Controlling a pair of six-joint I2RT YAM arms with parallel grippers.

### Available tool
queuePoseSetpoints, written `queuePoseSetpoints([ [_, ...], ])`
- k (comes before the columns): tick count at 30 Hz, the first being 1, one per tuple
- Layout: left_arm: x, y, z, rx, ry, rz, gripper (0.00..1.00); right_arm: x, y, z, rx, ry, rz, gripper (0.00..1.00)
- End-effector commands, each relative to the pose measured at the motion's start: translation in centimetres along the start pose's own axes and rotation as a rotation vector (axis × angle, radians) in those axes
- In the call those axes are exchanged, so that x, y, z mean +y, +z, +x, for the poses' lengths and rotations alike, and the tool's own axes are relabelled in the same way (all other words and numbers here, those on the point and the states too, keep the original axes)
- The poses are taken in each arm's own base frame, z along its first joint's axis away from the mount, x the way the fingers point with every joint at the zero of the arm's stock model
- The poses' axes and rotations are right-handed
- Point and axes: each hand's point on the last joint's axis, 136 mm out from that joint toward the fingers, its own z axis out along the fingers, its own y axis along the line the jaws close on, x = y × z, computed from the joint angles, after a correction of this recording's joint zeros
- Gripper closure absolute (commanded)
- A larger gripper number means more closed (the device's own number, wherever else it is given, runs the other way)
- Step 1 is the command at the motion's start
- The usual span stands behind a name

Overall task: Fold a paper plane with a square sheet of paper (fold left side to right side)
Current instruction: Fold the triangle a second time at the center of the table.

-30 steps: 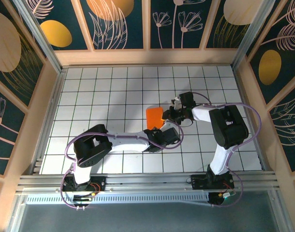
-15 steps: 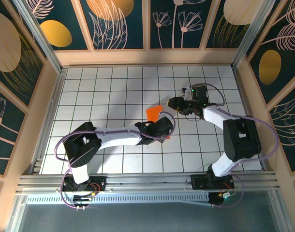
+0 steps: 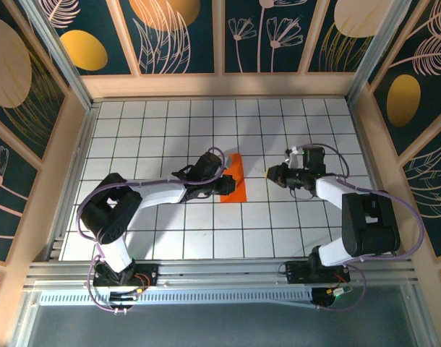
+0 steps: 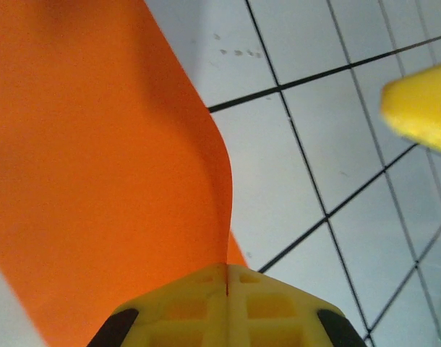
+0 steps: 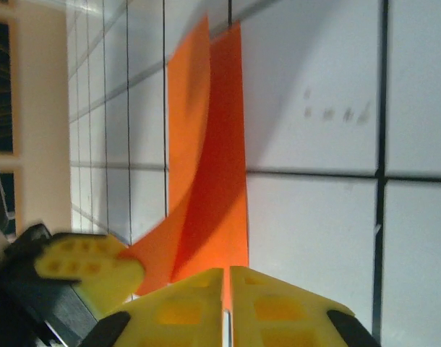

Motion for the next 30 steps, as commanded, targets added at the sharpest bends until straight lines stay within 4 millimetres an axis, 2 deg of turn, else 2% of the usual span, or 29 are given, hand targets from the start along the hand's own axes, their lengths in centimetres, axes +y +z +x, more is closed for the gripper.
queuePoseSetpoints([
  [1,-2.1,0.3,0.1,0.017,-0.055,0.156,1.0,0.6,1.5,2.7,0.086,-0.022,-0.039,0.99],
  [4,-1.8,0.7,0.3,0.023,-0.084,0.167,1.0,0.9,2.9,4.4,0.128,-0.028,-0.033,1.0],
  [10,-1.3,1.3,0.6,0.032,-0.093,0.155,1.0,0.5,4.7,6.1,0.178,-0.018,0.002,1.0],
  [19,0.1,1.4,1.6,0.052,-0.088,0.1,1.0,-1.2,5.8,7.7,0.248,-0.009,0.09,1.0],
  [30,1.1,1.0,2.1,0.06,-0.058,0.06,1.0,-3.3,5.7,8.5,0.279,0.009,0.184,1.0],
])
